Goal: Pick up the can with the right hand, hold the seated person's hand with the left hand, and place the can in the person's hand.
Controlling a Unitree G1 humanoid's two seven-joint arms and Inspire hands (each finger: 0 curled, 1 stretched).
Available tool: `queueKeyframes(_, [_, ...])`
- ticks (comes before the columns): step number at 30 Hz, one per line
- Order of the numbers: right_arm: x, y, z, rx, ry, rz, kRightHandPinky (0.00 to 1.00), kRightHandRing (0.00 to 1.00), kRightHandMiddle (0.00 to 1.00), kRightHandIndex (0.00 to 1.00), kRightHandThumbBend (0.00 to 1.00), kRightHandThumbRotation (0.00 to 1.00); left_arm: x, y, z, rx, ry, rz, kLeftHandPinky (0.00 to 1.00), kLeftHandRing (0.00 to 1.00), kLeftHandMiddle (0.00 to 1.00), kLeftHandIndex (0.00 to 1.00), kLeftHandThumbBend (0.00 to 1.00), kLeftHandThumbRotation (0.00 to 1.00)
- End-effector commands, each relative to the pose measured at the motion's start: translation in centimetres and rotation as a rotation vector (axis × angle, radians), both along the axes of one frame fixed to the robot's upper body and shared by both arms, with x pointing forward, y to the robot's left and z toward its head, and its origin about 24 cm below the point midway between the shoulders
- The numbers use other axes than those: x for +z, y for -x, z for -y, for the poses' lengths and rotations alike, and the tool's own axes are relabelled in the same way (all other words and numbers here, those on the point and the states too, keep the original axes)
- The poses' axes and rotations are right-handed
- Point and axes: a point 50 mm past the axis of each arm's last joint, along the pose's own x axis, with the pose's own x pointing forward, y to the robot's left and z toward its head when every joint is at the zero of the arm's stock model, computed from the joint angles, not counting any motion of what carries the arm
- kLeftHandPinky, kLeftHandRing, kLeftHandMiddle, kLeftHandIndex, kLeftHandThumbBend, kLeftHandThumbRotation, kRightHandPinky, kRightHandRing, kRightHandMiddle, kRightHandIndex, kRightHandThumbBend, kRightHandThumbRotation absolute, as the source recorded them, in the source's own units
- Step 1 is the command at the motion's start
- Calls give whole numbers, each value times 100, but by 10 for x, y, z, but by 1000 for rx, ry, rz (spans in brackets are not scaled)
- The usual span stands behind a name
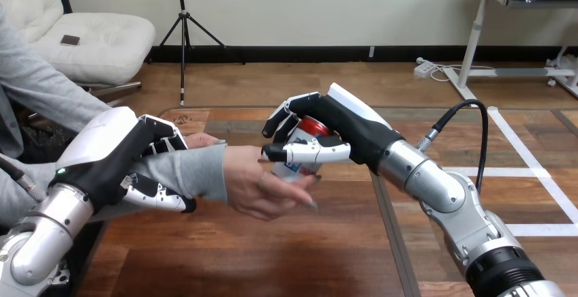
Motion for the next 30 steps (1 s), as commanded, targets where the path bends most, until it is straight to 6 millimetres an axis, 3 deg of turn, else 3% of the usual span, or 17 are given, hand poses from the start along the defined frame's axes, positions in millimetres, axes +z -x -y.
queueKeyframes(1, [21,-4,-9,33,-66,70,51,56,57,60,100,98,24,-9,5,-16,17,121,23,28,36,43,81,0])
queueKeyframes(18, [20,-4,-5,35,-120,44,56,61,63,64,100,100,24,-8,5,-18,20,113,24,29,36,43,81,0])
queueKeyframes(30, [24,-8,0,7,-144,42,52,61,64,65,100,100,23,-7,6,-20,14,110,24,28,36,43,81,0])
